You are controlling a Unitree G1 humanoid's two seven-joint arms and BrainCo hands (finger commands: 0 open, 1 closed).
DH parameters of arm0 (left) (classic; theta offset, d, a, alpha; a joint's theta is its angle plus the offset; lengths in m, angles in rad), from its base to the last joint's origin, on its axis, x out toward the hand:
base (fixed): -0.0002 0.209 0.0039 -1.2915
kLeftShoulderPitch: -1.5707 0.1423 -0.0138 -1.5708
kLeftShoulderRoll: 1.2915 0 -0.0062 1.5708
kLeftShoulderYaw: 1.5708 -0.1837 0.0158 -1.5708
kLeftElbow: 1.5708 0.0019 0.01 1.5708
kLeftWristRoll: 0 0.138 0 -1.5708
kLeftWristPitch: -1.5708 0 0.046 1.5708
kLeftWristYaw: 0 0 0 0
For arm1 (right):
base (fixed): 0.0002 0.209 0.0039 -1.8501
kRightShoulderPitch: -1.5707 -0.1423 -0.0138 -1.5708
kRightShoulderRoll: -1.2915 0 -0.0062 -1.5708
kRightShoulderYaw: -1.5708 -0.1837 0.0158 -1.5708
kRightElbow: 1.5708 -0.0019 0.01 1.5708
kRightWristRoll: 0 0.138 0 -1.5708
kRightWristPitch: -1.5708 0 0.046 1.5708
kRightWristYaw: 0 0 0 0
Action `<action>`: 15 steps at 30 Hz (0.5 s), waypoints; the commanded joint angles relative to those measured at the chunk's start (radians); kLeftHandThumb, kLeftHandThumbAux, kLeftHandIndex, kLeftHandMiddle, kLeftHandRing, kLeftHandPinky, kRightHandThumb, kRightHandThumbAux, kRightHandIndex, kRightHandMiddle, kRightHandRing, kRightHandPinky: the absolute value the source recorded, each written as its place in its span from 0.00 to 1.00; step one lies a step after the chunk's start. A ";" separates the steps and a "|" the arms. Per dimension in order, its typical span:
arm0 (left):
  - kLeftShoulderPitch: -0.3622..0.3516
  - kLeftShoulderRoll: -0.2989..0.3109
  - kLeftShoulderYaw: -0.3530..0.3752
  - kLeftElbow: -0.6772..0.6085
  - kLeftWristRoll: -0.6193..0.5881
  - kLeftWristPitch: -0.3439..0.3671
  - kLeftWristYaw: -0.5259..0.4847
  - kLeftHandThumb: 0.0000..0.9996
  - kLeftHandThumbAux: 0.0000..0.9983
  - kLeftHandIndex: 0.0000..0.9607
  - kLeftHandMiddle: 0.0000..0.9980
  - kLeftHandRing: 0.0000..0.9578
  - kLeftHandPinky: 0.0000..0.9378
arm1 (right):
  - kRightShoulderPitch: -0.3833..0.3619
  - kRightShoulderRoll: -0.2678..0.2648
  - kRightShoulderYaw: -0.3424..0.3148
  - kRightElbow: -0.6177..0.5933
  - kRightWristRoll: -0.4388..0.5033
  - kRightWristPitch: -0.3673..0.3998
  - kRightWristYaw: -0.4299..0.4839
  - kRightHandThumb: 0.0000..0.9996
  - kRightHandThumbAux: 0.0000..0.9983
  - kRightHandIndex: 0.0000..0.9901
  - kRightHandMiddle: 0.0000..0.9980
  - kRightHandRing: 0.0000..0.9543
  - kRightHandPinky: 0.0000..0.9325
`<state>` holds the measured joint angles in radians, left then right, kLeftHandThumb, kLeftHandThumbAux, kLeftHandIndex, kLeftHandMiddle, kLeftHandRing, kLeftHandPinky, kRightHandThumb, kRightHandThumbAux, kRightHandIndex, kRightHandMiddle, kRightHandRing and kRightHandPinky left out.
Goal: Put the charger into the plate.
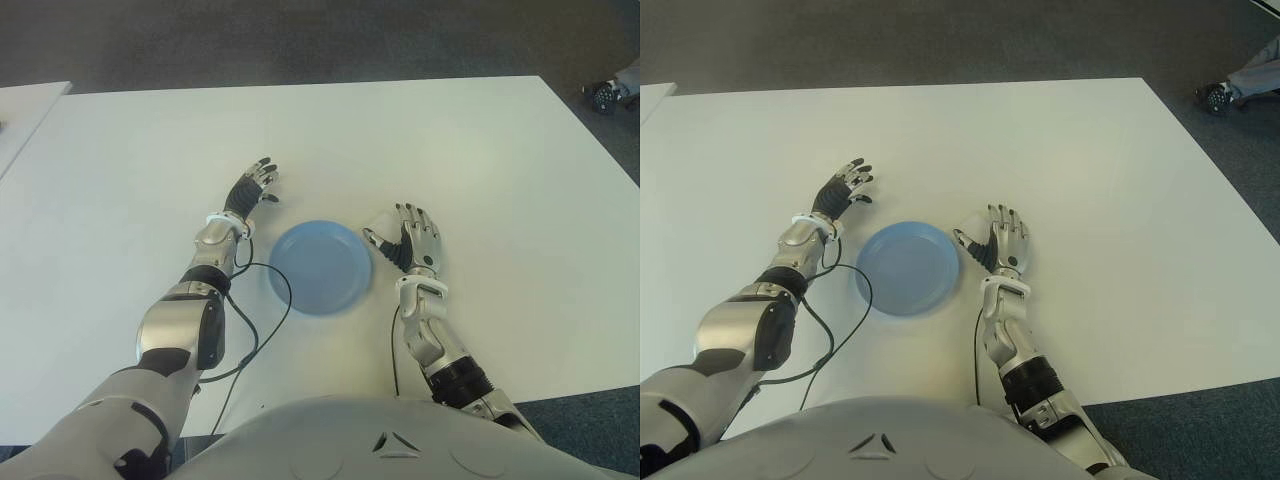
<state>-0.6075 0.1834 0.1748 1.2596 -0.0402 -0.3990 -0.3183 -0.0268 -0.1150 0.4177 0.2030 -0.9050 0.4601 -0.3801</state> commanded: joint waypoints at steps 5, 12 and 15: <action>0.048 0.006 -0.013 0.033 0.016 0.049 -0.009 0.00 0.51 0.06 0.13 0.14 0.16 | 0.078 0.009 0.012 0.071 0.037 0.009 0.016 0.31 0.21 0.00 0.00 0.00 0.00; 0.049 0.007 -0.014 0.032 0.018 0.050 -0.008 0.00 0.51 0.05 0.12 0.13 0.15 | 0.081 0.007 0.017 0.068 0.033 0.011 0.018 0.30 0.21 0.00 0.00 0.00 0.00; 0.050 0.008 -0.016 0.031 0.019 0.046 -0.008 0.00 0.50 0.05 0.12 0.13 0.15 | 0.083 0.004 0.019 0.063 0.030 0.012 0.021 0.30 0.21 0.00 0.00 0.00 0.00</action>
<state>-0.6075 0.1858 0.1729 1.2585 -0.0392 -0.3977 -0.3183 -0.0240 -0.1142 0.4166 0.2020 -0.9034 0.4583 -0.3863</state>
